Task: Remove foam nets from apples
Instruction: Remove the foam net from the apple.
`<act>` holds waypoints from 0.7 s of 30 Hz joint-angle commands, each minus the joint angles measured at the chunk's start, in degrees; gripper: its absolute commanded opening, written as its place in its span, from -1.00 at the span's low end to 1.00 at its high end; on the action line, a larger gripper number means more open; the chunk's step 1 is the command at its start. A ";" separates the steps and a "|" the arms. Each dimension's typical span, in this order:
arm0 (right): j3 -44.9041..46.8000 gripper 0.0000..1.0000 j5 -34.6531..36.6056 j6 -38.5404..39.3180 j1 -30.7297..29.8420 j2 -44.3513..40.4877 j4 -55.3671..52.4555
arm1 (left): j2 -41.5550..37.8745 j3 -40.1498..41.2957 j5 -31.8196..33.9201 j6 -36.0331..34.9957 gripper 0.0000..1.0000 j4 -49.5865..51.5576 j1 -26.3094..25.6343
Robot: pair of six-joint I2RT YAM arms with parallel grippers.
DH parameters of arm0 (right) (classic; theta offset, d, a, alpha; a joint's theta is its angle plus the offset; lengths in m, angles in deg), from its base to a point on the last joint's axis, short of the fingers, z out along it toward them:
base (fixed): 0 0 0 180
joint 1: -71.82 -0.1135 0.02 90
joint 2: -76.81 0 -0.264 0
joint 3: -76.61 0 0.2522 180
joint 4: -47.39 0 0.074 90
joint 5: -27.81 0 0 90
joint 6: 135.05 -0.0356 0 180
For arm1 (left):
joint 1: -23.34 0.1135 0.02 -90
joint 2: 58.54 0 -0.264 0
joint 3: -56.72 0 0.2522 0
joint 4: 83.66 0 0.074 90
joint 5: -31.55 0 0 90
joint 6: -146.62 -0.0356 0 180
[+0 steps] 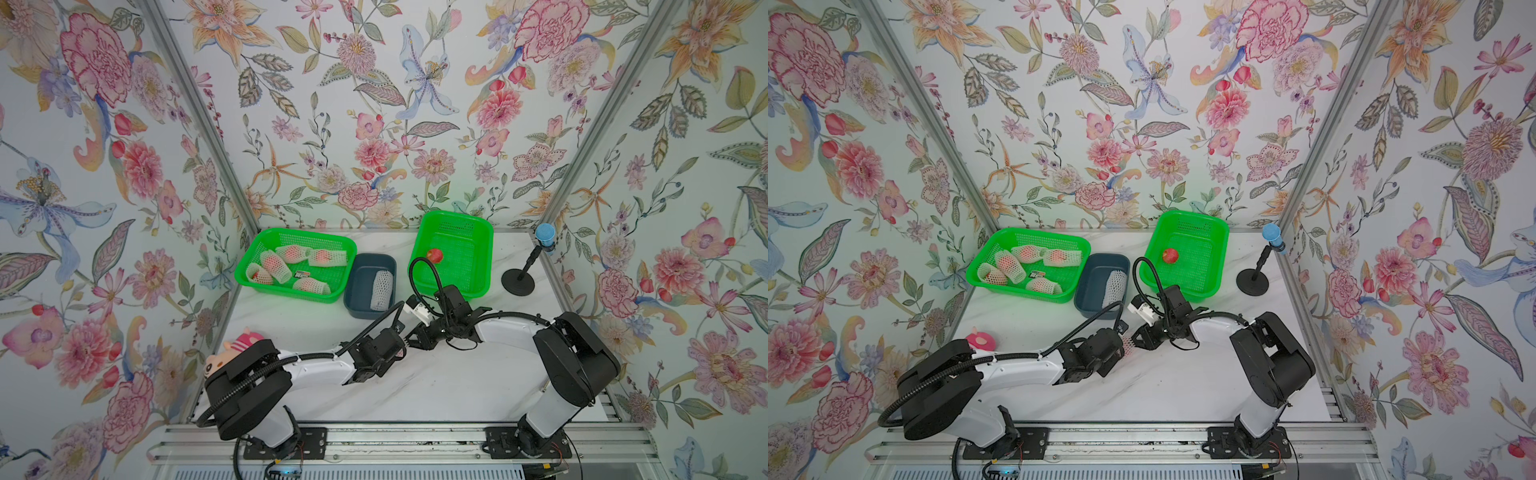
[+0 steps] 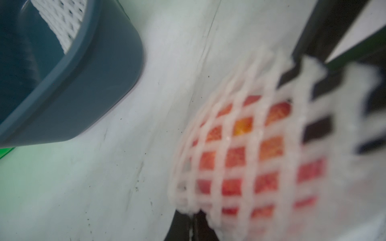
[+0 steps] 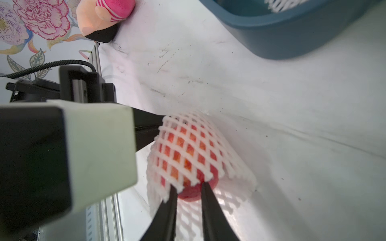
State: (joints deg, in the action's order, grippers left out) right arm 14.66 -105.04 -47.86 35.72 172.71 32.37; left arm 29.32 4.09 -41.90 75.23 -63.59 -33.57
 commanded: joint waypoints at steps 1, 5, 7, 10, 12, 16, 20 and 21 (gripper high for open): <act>0.72 -0.47 -0.04 2.80 -0.73 -2.79 -1.89 | -0.49 0.38 0.32 -0.51 -0.96 0.02 0.21; 0.06 -0.30 -0.04 2.89 -0.69 -2.13 -2.01 | -0.50 0.38 0.23 -0.51 -0.96 0.02 0.22; -0.37 -0.20 0.29 2.79 -0.72 -1.30 -1.82 | -0.57 0.39 0.32 -0.51 -0.96 0.01 0.21; -0.92 -0.07 0.57 2.76 -0.73 -0.05 -1.52 | -0.61 0.45 0.32 -0.49 -0.96 -0.03 0.25; -1.33 0.01 0.58 2.72 -0.66 0.81 -1.33 | -0.60 0.39 0.32 -0.42 -0.96 0.02 0.21; -1.58 0.15 0.58 2.81 -2.11 1.83 -0.88 | -0.52 0.38 0.32 -0.50 -0.96 0.00 0.22; -1.79 0.25 0.49 2.81 -2.74 3.25 -0.47 | -0.31 0.19 0.32 -0.59 -0.96 0.10 0.13; -1.75 0.27 0.49 2.81 -2.83 3.71 -0.18 | -0.16 0.19 0.41 -0.59 -0.96 0.08 0.21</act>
State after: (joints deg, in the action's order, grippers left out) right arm 14.16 -104.60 -46.28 33.47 175.05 31.76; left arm 29.32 4.09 -41.87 75.23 -63.57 -33.57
